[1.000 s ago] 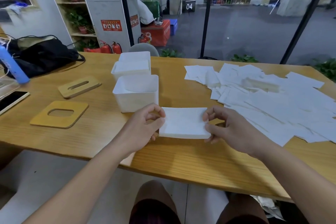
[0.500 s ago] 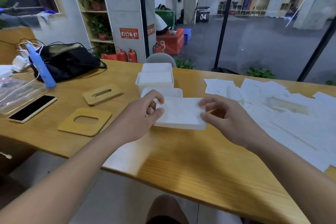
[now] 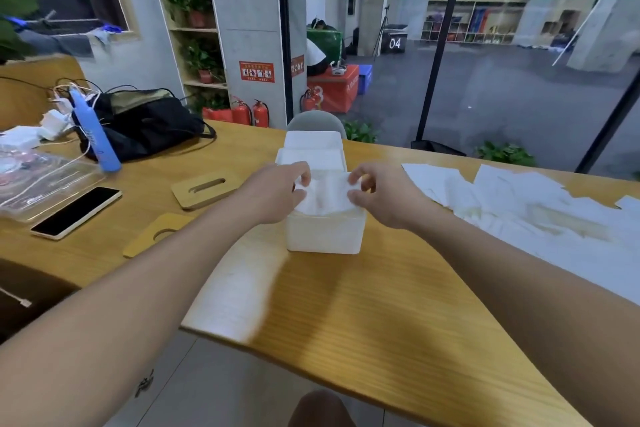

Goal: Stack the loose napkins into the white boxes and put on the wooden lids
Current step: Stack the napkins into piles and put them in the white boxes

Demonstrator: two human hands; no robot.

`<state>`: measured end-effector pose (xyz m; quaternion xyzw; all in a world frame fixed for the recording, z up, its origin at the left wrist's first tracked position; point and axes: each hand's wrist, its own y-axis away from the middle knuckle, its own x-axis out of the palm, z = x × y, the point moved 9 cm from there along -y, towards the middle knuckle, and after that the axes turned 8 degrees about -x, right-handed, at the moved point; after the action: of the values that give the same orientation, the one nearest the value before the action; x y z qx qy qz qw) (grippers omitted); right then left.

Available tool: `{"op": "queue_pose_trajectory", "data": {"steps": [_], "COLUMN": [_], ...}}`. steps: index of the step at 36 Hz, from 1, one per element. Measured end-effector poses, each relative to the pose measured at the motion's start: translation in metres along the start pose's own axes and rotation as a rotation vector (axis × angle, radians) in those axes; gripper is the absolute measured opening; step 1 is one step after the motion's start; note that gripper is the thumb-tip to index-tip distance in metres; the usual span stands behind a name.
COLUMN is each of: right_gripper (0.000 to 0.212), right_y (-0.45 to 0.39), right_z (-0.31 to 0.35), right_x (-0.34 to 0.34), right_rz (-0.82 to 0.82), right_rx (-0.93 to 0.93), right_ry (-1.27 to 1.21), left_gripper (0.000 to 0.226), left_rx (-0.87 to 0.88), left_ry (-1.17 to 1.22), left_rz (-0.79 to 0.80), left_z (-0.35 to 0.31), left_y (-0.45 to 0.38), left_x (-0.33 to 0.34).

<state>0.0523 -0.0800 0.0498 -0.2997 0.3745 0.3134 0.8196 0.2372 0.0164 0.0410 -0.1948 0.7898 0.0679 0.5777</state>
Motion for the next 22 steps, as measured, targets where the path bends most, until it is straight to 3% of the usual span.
{"op": "queue_pose_trajectory", "data": {"steps": [4, 14, 22], "right_gripper": [0.021, 0.016, 0.012], "right_y": [-0.01, -0.022, -0.033], "right_z": [-0.001, -0.008, -0.01], "right_x": [0.019, 0.037, 0.042], "right_rz": [0.093, 0.197, 0.225], "right_rx": [-0.01, -0.019, -0.064], "right_ry": [0.161, 0.286, 0.419], "left_gripper": [0.009, 0.014, 0.015], "left_rx": [0.011, -0.036, -0.021], "left_ry": [-0.18, -0.477, -0.541], "left_rz": [0.062, 0.125, 0.223], "left_z": [-0.003, -0.018, -0.023], "left_y": [-0.011, -0.039, -0.051], "left_x": [0.018, 0.042, 0.061]}}
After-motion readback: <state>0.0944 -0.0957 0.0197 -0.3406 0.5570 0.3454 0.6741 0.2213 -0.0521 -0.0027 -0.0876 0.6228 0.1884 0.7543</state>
